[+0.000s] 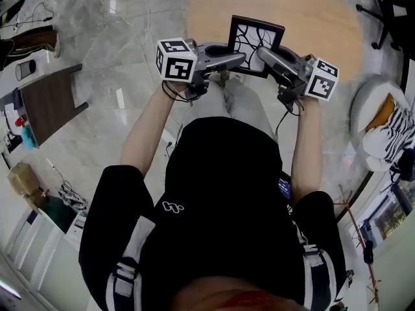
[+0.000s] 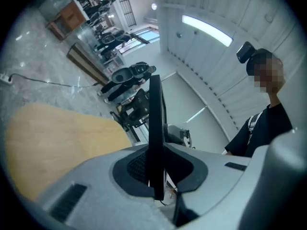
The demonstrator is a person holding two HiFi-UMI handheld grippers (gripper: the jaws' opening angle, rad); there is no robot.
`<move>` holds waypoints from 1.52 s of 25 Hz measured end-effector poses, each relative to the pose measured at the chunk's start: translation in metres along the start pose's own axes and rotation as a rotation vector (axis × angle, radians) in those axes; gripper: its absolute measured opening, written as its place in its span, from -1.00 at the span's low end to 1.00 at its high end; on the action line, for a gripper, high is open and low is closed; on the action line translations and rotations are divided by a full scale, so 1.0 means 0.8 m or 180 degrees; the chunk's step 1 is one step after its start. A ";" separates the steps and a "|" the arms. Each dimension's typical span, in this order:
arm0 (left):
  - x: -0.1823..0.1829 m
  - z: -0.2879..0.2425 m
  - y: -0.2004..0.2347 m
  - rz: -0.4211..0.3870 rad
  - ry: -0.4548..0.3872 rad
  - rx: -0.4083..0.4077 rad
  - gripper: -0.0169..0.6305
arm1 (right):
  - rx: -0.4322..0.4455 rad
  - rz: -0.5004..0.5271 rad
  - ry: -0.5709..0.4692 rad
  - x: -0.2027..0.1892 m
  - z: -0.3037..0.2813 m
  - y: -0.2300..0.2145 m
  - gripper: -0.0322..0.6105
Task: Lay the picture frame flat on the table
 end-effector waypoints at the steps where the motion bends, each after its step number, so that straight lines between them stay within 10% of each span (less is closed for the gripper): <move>1: -0.009 0.003 0.019 0.0110 -0.0011 0.0005 -0.83 | -0.0059 -0.0090 0.0001 -0.009 -0.006 -0.017 -0.78; 19: -0.157 0.046 0.331 0.1137 0.0045 0.0383 -0.71 | -0.0734 -0.1107 0.0204 -0.160 -0.096 -0.317 -0.78; 38: -0.200 0.092 0.383 0.0996 -0.0220 0.1379 -0.71 | -0.1632 -0.1141 0.0581 -0.175 -0.131 -0.447 -0.80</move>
Point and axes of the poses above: the fingertips, and each gripper's own axes: z backward along the fingers, y to its left, x out of its top, the point moved 10 cm from there along z, backward along the fingers, and after that the axes turned 5 degrees about -x, right-handed, at the moved point
